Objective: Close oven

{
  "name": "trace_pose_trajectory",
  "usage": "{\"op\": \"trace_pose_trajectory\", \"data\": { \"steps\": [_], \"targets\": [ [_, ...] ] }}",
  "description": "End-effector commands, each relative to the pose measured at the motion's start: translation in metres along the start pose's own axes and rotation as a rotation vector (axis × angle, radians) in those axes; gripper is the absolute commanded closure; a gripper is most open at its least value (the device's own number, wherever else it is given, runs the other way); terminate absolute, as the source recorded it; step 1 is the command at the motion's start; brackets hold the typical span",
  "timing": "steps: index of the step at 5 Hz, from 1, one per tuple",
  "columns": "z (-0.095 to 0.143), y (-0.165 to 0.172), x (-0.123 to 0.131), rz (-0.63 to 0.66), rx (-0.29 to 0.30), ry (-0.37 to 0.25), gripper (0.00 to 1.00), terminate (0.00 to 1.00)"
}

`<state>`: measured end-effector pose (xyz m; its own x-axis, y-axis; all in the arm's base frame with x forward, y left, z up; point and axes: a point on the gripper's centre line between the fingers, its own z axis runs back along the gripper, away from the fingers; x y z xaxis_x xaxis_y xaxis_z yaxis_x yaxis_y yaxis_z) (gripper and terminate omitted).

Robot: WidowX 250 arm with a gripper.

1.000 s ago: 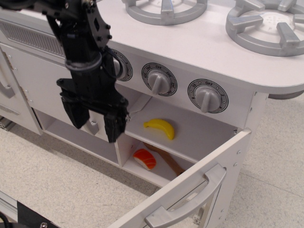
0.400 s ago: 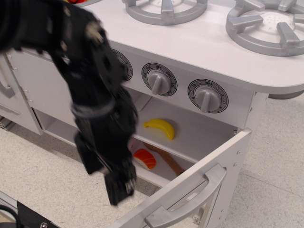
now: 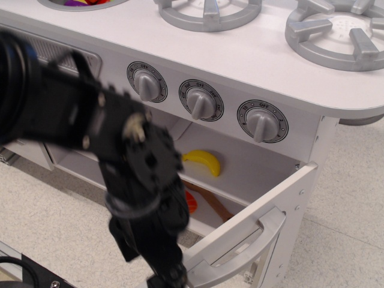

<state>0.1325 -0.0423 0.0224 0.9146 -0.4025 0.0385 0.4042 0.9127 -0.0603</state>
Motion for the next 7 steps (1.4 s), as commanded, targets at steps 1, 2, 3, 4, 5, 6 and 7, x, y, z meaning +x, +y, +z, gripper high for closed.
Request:
{"op": "trace_pose_trajectory", "data": {
  "steps": [1, 2, 3, 4, 5, 6, 7],
  "targets": [
    [-0.011, 0.024, 0.01, 0.096, 0.05, -0.03, 0.0, 0.0],
    [-0.016, 0.041, 0.016, 0.13, 0.068, -0.033, 0.0, 0.0],
    [-0.019, 0.056, 0.021, 0.164, 0.086, -0.028, 0.0, 0.0],
    [-0.008, 0.07, 0.027, 0.203, 0.082, -0.039, 0.0, 0.0],
    [0.016, 0.084, 0.037, 0.267, 0.076, -0.074, 0.0, 0.0],
    [0.042, 0.087, 0.036, 0.282, 0.055, -0.113, 0.0, 0.0],
    [0.042, 0.071, 0.024, 0.235, 0.047, -0.084, 0.0, 0.0]
  ]
}}
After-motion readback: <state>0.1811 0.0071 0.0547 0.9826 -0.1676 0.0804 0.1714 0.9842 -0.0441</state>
